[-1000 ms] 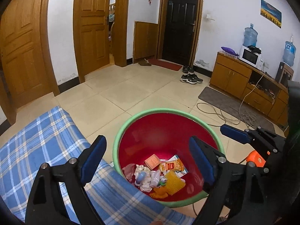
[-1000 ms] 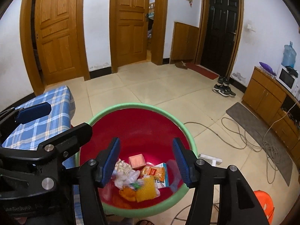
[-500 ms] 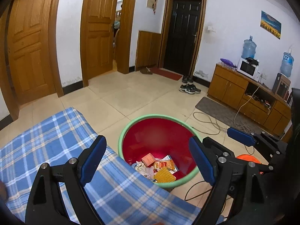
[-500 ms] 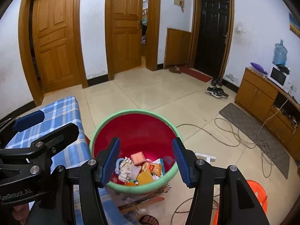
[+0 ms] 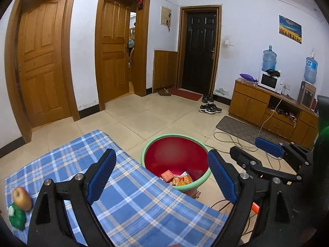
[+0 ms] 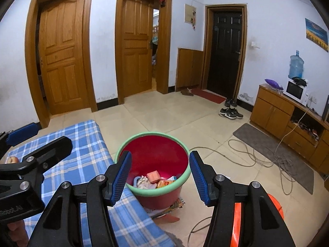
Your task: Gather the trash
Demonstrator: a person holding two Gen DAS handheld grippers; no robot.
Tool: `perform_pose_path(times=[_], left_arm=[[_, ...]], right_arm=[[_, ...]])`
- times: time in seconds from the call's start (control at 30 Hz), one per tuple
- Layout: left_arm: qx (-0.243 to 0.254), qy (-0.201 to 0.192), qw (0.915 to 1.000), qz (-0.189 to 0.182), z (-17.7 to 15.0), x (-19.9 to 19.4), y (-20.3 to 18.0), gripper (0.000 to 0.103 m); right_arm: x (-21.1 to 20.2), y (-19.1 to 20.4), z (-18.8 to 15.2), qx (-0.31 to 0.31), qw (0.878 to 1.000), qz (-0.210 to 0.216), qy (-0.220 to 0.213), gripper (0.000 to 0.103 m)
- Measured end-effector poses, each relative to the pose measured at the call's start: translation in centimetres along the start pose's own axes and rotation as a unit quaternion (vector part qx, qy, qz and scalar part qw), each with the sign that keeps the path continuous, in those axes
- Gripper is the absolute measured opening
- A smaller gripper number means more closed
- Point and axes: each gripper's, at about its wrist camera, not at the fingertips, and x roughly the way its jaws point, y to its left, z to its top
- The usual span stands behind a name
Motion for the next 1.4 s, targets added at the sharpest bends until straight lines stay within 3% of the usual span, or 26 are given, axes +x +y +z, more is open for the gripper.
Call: perform_pose_path(times=[0.17,0.3,0.53,0.83,1.4], left_arm=[[-0.002,-0.012,0.9998,0.014,-0.9,-3.2,-0.7,0.090],[0.005,-0.023,0.9990,0.039,-2.1,-5.8,-1.7,0.100],[0.006,-0.031,0.9978,0.059,-5.0,-9.2,-3.5,0.100],[0.003,-0.029,0.9973,0.068,-6.7,-10.5,-3.2,0.101],[-0.020,-0.013,0.9975,0.067,-7.8,-10.8,-2.3,0.101]], right_arm=[[-3.0,0.0,-0.8,0.001,1.000,0.003,-0.016,0.059],[-5.6,-0.2,-1.6,0.000,1.000,0.005,-0.030,0.059],[-9.4,-0.6,-4.7,0.002,0.999,-0.002,-0.045,0.062],[-10.8,-0.8,-7.8,0.003,0.999,0.005,-0.035,0.062],[-11.7,0.2,-7.9,-0.003,0.999,0.013,-0.045,0.064]])
